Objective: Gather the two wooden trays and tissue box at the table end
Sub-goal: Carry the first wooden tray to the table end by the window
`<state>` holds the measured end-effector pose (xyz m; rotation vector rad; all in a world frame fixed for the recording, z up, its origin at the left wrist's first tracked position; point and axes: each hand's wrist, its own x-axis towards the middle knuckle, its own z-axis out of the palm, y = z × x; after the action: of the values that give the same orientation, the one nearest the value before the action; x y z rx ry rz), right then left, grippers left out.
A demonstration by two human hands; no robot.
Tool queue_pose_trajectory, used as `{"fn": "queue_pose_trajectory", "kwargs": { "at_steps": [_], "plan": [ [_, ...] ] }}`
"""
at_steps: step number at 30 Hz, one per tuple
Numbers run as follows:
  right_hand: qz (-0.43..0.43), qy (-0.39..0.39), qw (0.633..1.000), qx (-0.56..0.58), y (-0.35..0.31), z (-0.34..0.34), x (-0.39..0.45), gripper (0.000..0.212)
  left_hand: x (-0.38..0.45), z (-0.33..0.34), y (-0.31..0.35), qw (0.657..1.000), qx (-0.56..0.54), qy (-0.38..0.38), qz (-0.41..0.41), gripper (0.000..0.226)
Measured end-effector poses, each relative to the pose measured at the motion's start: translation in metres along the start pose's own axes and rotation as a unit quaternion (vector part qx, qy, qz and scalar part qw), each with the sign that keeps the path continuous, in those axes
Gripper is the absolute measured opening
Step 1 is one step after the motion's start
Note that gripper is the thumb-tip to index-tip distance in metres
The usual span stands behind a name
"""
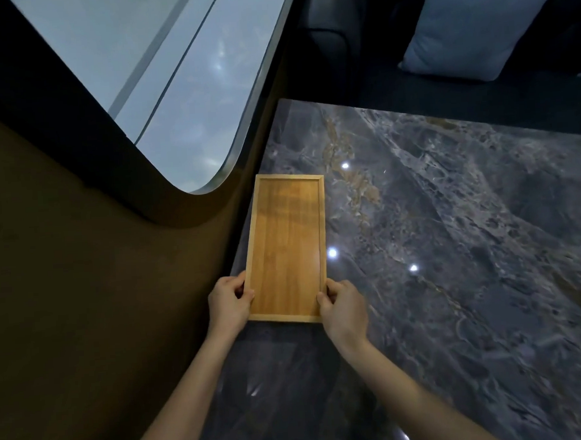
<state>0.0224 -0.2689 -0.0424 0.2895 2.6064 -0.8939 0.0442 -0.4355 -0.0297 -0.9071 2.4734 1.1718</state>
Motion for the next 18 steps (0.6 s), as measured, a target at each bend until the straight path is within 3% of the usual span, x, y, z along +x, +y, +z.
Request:
{"fn": "queue_pose_trajectory", "kwargs": {
  "at_steps": [18],
  "plan": [
    [-0.028, -0.002, 0.998, 0.047, -0.003, 0.021, -0.008, 0.017, -0.005, 0.014, -0.016, 0.994, 0.042, 0.102, 0.013, 0.043]
  ]
}}
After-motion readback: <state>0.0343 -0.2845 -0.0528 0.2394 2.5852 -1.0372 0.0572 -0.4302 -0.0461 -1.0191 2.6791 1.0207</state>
